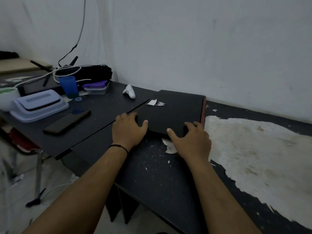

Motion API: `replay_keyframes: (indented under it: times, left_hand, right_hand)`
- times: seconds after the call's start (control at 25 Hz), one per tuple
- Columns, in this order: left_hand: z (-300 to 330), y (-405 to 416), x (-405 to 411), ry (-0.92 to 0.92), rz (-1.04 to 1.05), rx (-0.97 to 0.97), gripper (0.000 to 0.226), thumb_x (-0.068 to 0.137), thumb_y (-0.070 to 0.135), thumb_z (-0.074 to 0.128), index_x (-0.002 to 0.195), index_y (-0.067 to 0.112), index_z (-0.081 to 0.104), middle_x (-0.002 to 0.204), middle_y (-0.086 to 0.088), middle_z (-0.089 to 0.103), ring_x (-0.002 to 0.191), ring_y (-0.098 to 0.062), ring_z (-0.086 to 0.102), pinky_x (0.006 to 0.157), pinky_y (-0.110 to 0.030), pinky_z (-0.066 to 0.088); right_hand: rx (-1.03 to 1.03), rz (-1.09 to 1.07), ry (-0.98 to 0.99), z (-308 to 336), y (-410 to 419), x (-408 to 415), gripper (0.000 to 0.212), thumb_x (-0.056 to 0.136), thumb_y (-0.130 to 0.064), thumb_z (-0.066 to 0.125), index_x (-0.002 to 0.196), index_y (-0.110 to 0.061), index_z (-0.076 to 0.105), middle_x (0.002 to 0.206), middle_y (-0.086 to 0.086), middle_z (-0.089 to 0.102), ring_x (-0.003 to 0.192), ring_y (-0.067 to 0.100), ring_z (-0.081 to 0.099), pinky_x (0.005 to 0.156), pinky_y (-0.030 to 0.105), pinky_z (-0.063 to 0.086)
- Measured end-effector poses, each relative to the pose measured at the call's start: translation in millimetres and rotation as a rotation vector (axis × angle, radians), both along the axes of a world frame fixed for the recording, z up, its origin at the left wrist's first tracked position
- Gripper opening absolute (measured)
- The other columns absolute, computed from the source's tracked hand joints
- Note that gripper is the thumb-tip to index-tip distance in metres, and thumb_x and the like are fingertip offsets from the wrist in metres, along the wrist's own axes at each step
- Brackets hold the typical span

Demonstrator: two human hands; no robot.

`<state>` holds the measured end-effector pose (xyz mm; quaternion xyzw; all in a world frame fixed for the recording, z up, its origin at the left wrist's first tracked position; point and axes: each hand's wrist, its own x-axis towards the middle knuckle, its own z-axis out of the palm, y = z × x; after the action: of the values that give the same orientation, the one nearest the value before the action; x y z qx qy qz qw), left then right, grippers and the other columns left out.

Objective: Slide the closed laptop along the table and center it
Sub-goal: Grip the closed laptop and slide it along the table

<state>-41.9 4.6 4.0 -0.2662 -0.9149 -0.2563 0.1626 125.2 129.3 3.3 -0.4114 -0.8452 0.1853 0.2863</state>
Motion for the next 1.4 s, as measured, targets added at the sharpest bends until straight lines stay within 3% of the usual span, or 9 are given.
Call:
replay_keyframes:
  times: [0.12, 0.36, 0.48, 0.6, 0.72, 0.92, 1.08, 1.2, 1.4]
  left_hand:
    - [0, -3, 8, 0.012, -0.034, 0.055, 0.061, 0.085, 0.059, 0.049, 0.129, 0.019, 0.063, 0.117, -0.007, 0.069, 0.109, -0.028, 0.061, 0.088, -0.039, 0.05]
    - [16, 24, 3, -0.429, 0.094, -0.007, 0.063, 0.076, 0.064, 0.045, 0.103, 0.012, 0.068, 0.114, -0.013, 0.069, 0.1, -0.032, 0.064, 0.085, -0.039, 0.052]
    - [26, 34, 5, -0.51, 0.11, -0.047, 0.061, 0.083, 0.06, 0.049, 0.112, 0.008, 0.066, 0.126, -0.015, 0.064, 0.113, -0.034, 0.061, 0.092, -0.038, 0.05]
    - [33, 36, 1, -0.59, 0.085, 0.018, 0.042, 0.085, 0.042, 0.056, 0.102, 0.007, 0.07, 0.115, -0.014, 0.07, 0.103, -0.034, 0.065, 0.086, -0.034, 0.053]
    - [34, 35, 6, -0.655, 0.068, 0.047, 0.031, 0.08, 0.031, 0.059, 0.094, 0.006, 0.071, 0.102, -0.015, 0.072, 0.088, -0.032, 0.068, 0.071, -0.032, 0.053]
    - [36, 29, 10, -0.792, 0.078, 0.34, 0.021, 0.08, 0.021, 0.062, 0.09, 0.003, 0.066, 0.097, -0.018, 0.07, 0.085, -0.035, 0.069, 0.081, -0.044, 0.061]
    - [46, 27, 22, -1.257, -0.057, 0.736, 0.018, 0.092, 0.025, 0.062, 0.104, 0.011, 0.061, 0.093, -0.01, 0.067, 0.08, -0.024, 0.065, 0.056, -0.037, 0.056]
    - [48, 25, 21, -1.446, -0.125, 0.713, 0.023, 0.092, 0.037, 0.061, 0.099, 0.015, 0.063, 0.083, -0.004, 0.069, 0.072, -0.017, 0.064, 0.052, -0.029, 0.053]
    - [44, 27, 25, -1.381, -0.213, 0.652, 0.023, 0.09, 0.038, 0.062, 0.098, 0.017, 0.064, 0.079, -0.001, 0.07, 0.068, -0.014, 0.066, 0.06, -0.03, 0.054]
  right_hand:
    - [-0.002, -0.062, 0.002, 2, 9, 6, 0.069, 0.082, -0.067, 0.052, 0.134, -0.022, 0.054, 0.147, 0.004, 0.044, 0.125, 0.033, 0.047, 0.102, 0.049, 0.039]
    - [0.003, -0.072, 0.004, 5, 10, 11, 0.068, 0.082, -0.064, 0.055, 0.136, -0.022, 0.052, 0.15, 0.008, 0.04, 0.134, 0.032, 0.039, 0.107, 0.051, 0.036]
    - [0.183, 0.087, -0.044, 9, -3, 11, 0.072, 0.077, -0.068, 0.057, 0.137, -0.028, 0.053, 0.154, 0.004, 0.039, 0.145, 0.028, 0.026, 0.116, 0.053, 0.02]
    - [0.241, 0.291, -0.132, 6, -20, -2, 0.07, 0.078, -0.063, 0.063, 0.14, -0.031, 0.05, 0.153, 0.001, 0.041, 0.145, 0.024, 0.026, 0.119, 0.054, 0.013]
    - [0.265, 0.351, -0.17, 4, -23, -10, 0.065, 0.085, -0.056, 0.063, 0.143, -0.03, 0.046, 0.151, -0.001, 0.044, 0.144, 0.025, 0.03, 0.119, 0.054, 0.015]
    - [0.397, 0.384, -0.151, 4, -22, -7, 0.052, 0.089, -0.05, 0.061, 0.136, -0.028, 0.056, 0.143, -0.003, 0.056, 0.136, 0.03, 0.045, 0.114, 0.057, 0.024]
    - [0.51, 0.299, -0.003, 5, -18, 3, 0.043, 0.088, -0.048, 0.062, 0.126, -0.029, 0.065, 0.128, -0.005, 0.068, 0.123, 0.027, 0.058, 0.111, 0.061, 0.03]
    - [0.522, 0.305, 0.051, 7, -12, 12, 0.041, 0.087, -0.05, 0.062, 0.123, -0.03, 0.067, 0.126, -0.007, 0.069, 0.122, 0.024, 0.059, 0.113, 0.062, 0.027]
    - [0.511, 0.318, 0.068, 10, -19, 6, 0.046, 0.078, -0.041, 0.073, 0.121, -0.024, 0.068, 0.123, -0.004, 0.069, 0.119, 0.02, 0.061, 0.111, 0.058, 0.032]
